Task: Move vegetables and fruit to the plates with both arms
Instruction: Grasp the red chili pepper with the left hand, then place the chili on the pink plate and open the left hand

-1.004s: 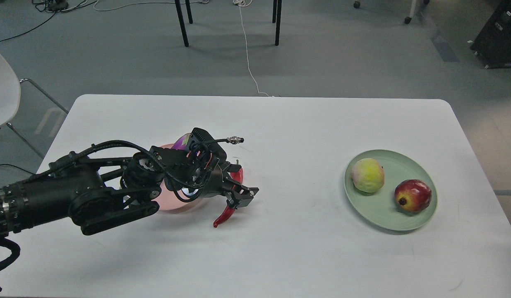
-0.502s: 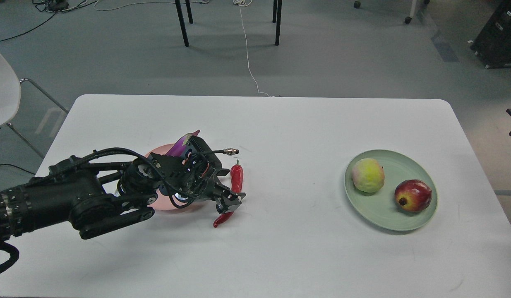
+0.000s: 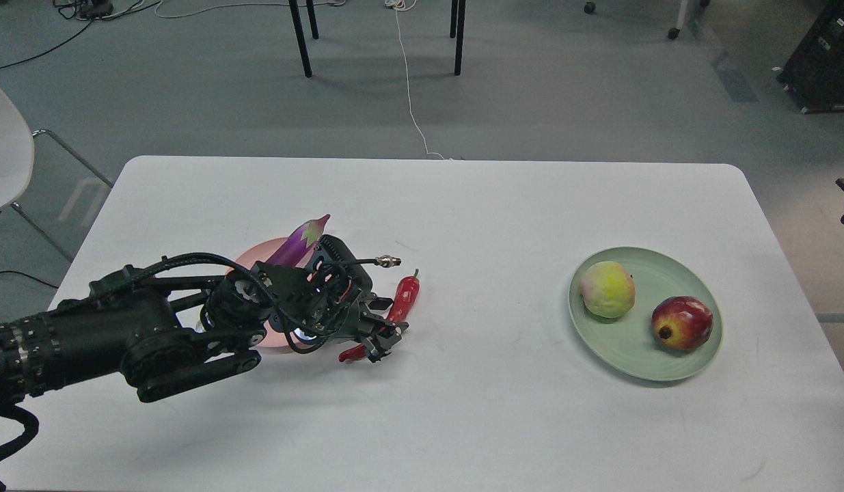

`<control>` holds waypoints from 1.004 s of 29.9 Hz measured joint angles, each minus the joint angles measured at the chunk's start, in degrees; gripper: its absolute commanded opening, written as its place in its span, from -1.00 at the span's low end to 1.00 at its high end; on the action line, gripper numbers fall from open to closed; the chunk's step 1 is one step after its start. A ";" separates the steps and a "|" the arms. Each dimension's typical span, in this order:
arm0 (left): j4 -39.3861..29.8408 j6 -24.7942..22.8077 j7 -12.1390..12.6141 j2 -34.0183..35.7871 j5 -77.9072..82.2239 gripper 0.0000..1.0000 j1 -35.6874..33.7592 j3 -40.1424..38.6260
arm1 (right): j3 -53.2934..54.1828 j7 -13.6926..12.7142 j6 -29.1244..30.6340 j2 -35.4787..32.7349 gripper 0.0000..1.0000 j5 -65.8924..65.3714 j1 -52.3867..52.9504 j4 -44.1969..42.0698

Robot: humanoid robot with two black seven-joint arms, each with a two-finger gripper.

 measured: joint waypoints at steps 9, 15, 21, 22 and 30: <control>-4.66 -2.25 -0.02 2.61 -0.39 -0.80 -2.56 -1.10 | 0.25 0.00 0.00 -0.02 0.98 -0.11 0.08 -0.41; -13.31 -3.03 -0.47 11.13 -0.74 -0.76 -6.52 -2.58 | 0.25 -0.08 0.00 -0.08 0.98 -0.17 0.69 -0.43; -17.31 -4.23 -1.76 21.22 -0.75 -0.65 -6.41 -1.95 | 0.25 -0.09 0.00 0.06 0.98 -0.26 0.87 -0.37; -17.09 -4.23 -1.78 22.14 -0.75 -0.61 -6.06 -1.86 | 0.25 -0.09 0.00 0.18 0.98 -0.26 0.87 -0.37; -14.88 -3.70 -1.44 22.36 -0.77 0.43 -2.23 -2.61 | 0.25 -0.10 0.00 0.34 0.98 -0.28 0.96 -0.28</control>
